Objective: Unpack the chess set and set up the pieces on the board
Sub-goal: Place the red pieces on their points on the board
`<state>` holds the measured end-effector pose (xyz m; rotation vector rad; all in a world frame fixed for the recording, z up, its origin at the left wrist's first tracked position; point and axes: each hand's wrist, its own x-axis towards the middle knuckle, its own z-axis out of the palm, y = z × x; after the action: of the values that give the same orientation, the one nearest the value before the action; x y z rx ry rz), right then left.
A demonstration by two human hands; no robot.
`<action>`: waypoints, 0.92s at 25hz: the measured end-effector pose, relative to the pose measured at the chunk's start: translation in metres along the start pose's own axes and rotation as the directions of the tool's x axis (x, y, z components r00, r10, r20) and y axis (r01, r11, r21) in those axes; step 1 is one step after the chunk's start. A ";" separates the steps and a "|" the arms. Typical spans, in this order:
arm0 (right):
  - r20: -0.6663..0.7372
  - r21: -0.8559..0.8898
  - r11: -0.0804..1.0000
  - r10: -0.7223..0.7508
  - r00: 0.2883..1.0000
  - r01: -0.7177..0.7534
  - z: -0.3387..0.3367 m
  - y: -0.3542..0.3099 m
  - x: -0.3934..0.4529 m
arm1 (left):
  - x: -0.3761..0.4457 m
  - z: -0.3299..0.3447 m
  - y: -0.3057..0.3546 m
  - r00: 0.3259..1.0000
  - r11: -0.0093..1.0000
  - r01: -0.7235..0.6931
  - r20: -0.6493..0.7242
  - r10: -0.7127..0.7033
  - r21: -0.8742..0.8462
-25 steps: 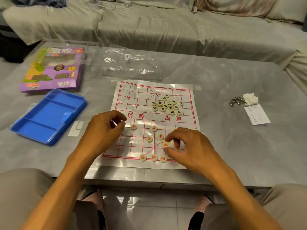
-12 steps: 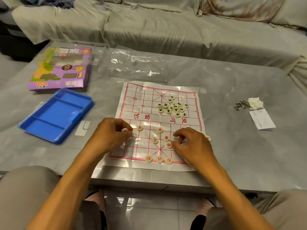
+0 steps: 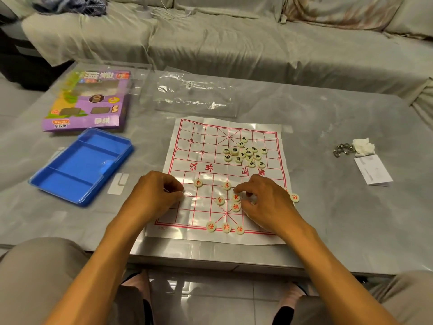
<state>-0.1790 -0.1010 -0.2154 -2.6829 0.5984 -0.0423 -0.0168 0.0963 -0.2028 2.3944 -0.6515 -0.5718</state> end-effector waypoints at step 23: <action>0.010 0.016 0.972 -0.234 0.972 0.234 0.022 -0.080 0.025 | -0.009 -0.002 0.012 0.975 0.980 -0.151 -0.144 0.169 0.131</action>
<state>-0.1216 -0.0371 -0.2071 -2.7235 0.2743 -0.0944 -0.0268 0.0938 -0.1913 2.4375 -0.8209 -0.2823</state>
